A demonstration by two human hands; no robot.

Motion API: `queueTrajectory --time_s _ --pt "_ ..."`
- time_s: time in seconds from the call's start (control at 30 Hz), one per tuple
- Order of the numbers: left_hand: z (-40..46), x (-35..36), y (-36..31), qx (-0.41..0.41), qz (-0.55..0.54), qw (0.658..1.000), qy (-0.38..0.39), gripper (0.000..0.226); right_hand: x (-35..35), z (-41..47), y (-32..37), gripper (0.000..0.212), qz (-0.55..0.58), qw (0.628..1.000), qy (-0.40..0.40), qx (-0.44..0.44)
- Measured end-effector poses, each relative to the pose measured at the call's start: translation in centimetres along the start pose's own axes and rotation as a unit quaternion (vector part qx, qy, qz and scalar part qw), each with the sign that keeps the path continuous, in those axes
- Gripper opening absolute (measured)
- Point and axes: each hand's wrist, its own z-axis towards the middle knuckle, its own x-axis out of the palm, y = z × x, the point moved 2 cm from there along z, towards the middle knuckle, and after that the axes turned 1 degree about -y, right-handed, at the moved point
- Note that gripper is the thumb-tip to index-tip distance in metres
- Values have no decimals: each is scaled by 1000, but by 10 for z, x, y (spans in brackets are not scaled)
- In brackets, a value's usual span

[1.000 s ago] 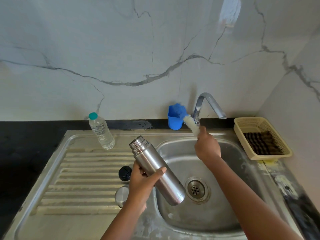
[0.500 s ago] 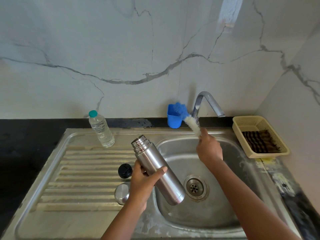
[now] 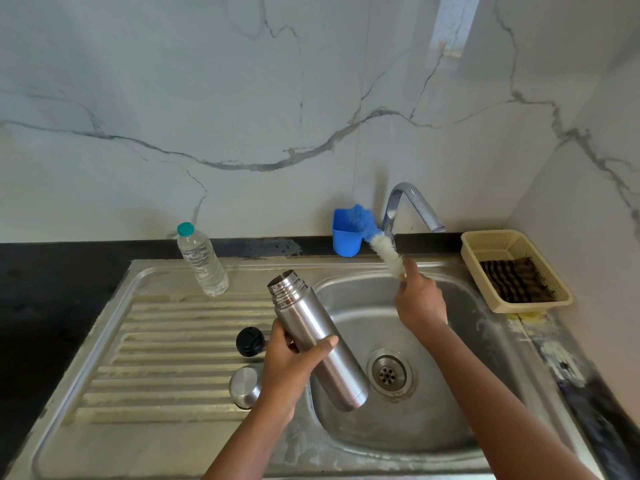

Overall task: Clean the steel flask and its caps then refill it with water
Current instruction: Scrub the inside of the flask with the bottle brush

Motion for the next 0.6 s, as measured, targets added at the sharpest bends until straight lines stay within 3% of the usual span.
queueTrajectory --time_s 0.2,0.33,0.47,0.6 --pt "4 -1 -38 104 86 990 -27 66 -17 -10 -7 34 95 995 -1 24" --pt "22 -11 -68 197 176 962 -68 73 -32 -20 -13 32 231 970 23 69" --pt "51 -21 -79 306 352 877 -113 83 -52 -32 -14 20 435 882 161 86" --pt "84 -25 -78 324 517 784 -119 86 -69 -45 -14 11 503 820 263 70"
